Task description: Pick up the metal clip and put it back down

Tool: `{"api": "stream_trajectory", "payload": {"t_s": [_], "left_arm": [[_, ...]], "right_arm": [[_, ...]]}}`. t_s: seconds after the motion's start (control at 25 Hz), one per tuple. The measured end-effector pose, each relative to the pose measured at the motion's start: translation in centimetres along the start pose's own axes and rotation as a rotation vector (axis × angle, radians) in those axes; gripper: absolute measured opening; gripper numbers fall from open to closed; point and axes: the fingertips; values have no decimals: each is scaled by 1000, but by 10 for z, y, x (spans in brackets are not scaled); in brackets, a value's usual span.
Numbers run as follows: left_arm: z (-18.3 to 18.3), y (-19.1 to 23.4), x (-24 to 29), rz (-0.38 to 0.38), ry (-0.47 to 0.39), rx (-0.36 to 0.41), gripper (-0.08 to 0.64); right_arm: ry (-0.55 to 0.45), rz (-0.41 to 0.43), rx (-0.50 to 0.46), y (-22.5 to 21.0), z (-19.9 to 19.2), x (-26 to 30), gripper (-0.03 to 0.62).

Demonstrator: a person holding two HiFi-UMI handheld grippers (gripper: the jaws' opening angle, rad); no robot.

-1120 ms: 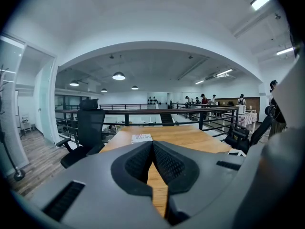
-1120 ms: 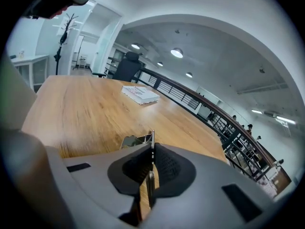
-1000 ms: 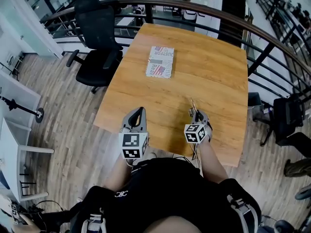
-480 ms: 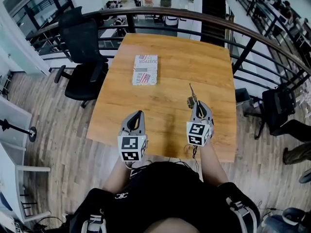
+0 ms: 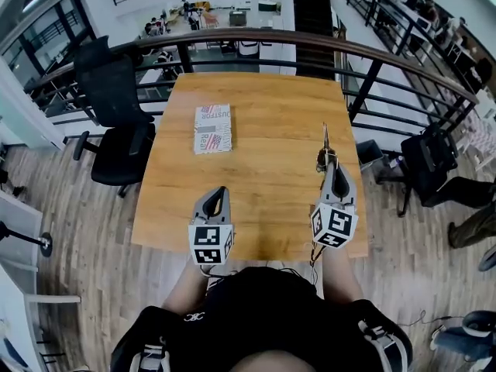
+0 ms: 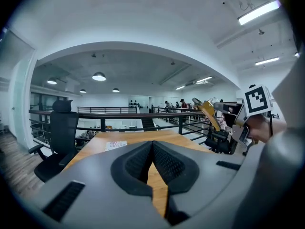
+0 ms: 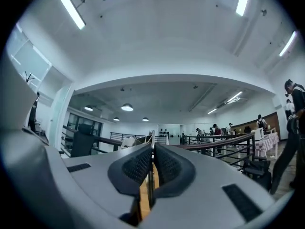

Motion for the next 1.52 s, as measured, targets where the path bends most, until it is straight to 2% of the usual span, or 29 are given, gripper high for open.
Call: {"api": "stream_trajectory", "payload": {"t_s": [0.2,0.44,0.72,1.04,1.28,1.52], "left_arm": [[4,-9,3,-24,-12,3,12],[4,-9,9,-37,-15,11,12],[5,-8,12,-40,-15,14,12],[4,1,8,-15,-13,9,12],[0,13,1,19,-3,5,12],[-11,31,-11,75,19,-7,12]], "right_arm": [[-30,-20,13,-9,14,-12,20],[-20,-35,0,-10,8,-12,20],[-4,-40,-67,-8,1,-5,20],[88,13,-332,12,-43,20,20],[197,117,-466,35,-103,36,21],[270,222,-687,60,-170,40,21]]}}
Point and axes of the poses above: the fingertips, and each gripper's own axes: x forward along the fingers, y to its left, z out of its top, and after that the axes turned 10 degrees about x, right-handed
